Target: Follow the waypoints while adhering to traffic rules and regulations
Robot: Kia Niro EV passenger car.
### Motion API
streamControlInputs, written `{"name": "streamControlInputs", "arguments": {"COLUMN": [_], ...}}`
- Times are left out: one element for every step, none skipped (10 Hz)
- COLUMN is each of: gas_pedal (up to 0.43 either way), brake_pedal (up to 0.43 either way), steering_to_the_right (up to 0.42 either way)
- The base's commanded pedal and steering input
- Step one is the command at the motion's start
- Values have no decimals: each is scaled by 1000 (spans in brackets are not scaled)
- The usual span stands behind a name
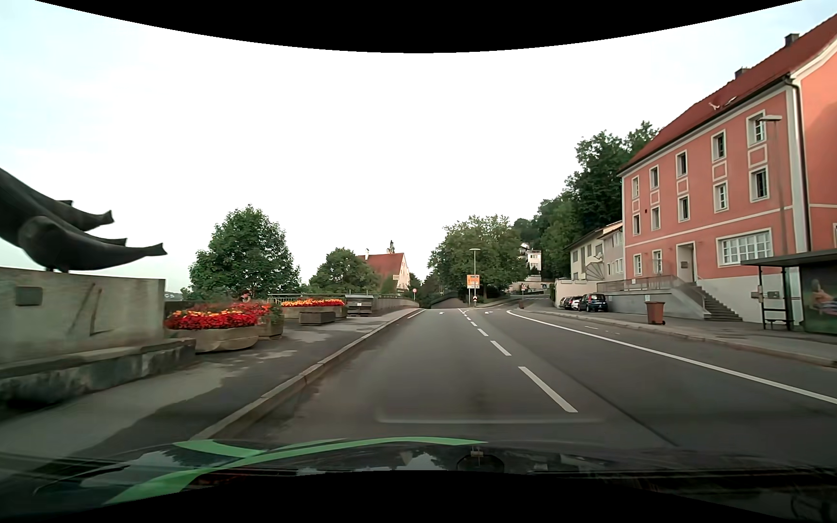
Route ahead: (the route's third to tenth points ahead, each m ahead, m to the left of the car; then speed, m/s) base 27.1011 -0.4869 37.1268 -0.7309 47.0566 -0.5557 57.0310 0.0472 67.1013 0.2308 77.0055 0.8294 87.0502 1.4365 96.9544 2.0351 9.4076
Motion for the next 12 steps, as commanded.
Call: {"name": "streamControlInputs", "arguments": {"gas_pedal": [280, 280, 280, 280, 280, 280, 280, 280, 280, 280, 287, 287], "brake_pedal": [0, 0, 0, 0, 0, 0, 0, 0, 0, 0, 0, 0], "steering_to_the_right": [-13, -9, -4, -4, -4, -3, -3, -4, -3, -2, -1, -1]}}
